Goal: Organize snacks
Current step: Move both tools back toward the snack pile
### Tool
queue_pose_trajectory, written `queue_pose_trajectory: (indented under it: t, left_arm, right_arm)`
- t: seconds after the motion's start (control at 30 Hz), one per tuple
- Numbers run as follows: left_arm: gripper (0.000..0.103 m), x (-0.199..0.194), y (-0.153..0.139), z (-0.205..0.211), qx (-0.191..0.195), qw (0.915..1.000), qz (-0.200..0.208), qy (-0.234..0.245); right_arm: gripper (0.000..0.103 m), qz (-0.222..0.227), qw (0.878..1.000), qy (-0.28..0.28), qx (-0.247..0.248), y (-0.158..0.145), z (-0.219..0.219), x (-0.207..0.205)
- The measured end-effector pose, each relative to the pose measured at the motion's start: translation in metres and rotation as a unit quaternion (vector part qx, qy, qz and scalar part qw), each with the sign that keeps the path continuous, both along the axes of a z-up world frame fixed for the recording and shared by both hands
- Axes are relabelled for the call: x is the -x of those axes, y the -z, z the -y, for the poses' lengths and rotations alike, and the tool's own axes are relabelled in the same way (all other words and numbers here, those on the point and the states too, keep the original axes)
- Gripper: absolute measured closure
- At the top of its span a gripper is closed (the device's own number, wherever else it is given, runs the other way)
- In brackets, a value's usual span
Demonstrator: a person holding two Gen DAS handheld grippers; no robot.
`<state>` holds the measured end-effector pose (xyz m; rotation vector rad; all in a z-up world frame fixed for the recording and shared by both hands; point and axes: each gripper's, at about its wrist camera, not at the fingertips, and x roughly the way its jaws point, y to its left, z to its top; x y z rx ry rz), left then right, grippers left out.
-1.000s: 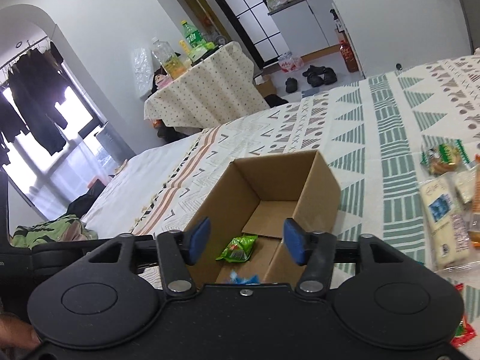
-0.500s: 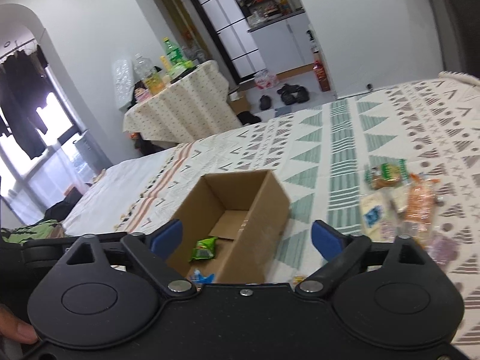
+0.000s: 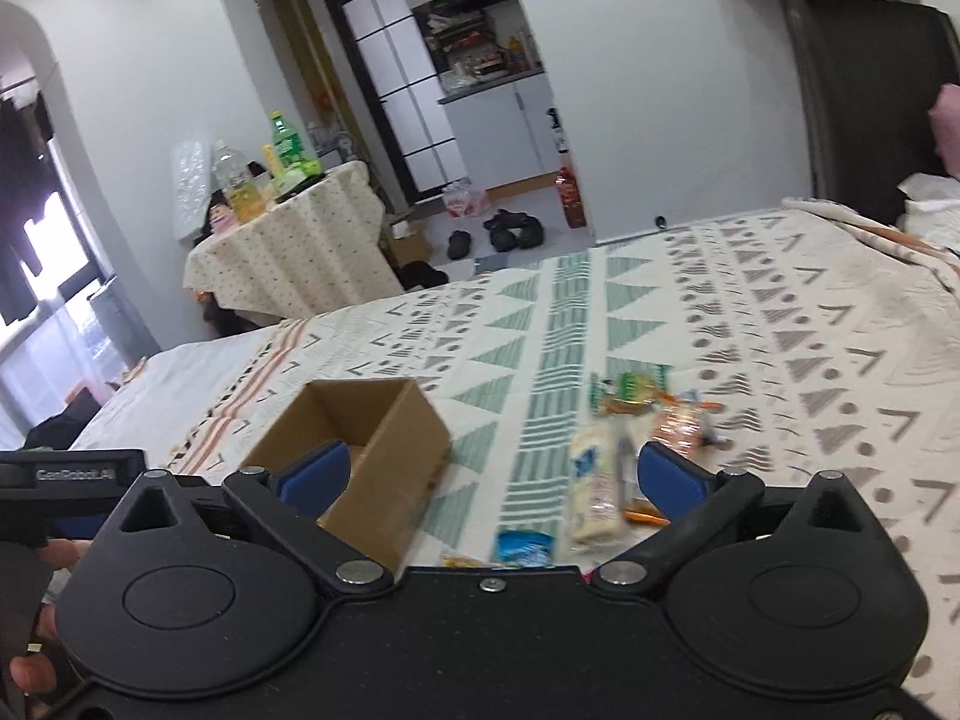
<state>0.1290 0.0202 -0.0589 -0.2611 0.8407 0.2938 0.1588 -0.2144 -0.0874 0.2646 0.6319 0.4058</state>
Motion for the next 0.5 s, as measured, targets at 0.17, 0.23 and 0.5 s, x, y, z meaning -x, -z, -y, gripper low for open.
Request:
queue_pose_trajectory:
  t: [0.17,0.23,0.5]
  left_arm:
    - [0.000,0.004,0.005,0.023,0.003,0.9994,0.011,0.033]
    - [0.000,0.005,0.007,0.031,0.006,0.9990,0.012,0.042]
    - [0.000,0.007,0.023,0.051,0.039,0.9979,0.001,0.052]
  right_arm:
    - [0.000,-0.002,1.000,0.008,-0.001,0.000,0.016,0.007]
    - [0.000,-0.003,1.000,0.009,0.001,0.000,0.021,0.012]
    - [0.000,-0.015,0.999,0.028,0.008,0.007,0.039,0.026]
